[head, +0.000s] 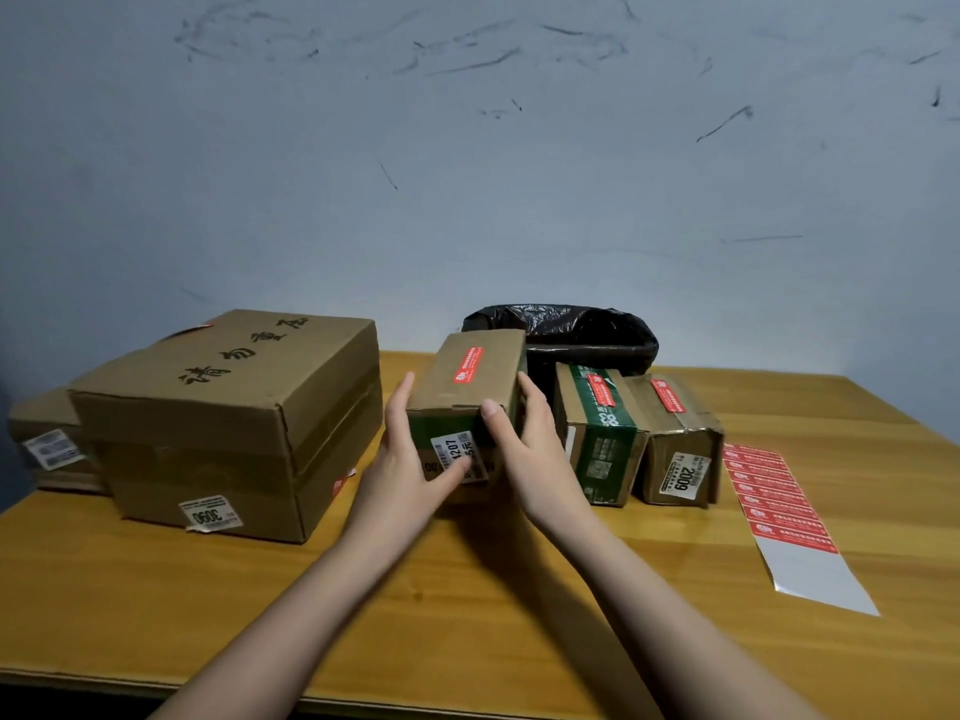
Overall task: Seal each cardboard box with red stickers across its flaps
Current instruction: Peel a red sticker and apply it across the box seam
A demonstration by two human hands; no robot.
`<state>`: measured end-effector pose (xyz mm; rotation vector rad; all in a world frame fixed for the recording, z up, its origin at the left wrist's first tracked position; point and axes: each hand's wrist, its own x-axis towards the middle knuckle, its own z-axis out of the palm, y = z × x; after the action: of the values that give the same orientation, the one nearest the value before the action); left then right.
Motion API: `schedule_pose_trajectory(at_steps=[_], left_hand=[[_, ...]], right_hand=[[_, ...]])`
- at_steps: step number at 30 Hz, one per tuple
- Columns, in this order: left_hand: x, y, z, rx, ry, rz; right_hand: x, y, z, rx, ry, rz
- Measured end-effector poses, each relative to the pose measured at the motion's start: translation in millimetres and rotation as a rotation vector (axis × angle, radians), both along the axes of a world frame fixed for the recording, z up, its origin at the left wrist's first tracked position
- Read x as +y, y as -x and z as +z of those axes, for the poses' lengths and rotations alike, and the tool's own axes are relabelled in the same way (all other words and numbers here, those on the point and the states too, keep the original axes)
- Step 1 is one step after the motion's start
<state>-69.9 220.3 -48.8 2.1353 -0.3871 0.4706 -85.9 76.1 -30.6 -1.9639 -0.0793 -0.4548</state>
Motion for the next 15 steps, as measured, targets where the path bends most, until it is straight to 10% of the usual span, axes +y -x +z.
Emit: schedule_pose_trajectory(at_steps=[15], left_hand=[[-18.3, -14.3, -2.7, 0.000, -0.175, -0.009]], right_hand=[[-26.5, -0.3, 18.8, 0.028, 0.886, -0.360]])
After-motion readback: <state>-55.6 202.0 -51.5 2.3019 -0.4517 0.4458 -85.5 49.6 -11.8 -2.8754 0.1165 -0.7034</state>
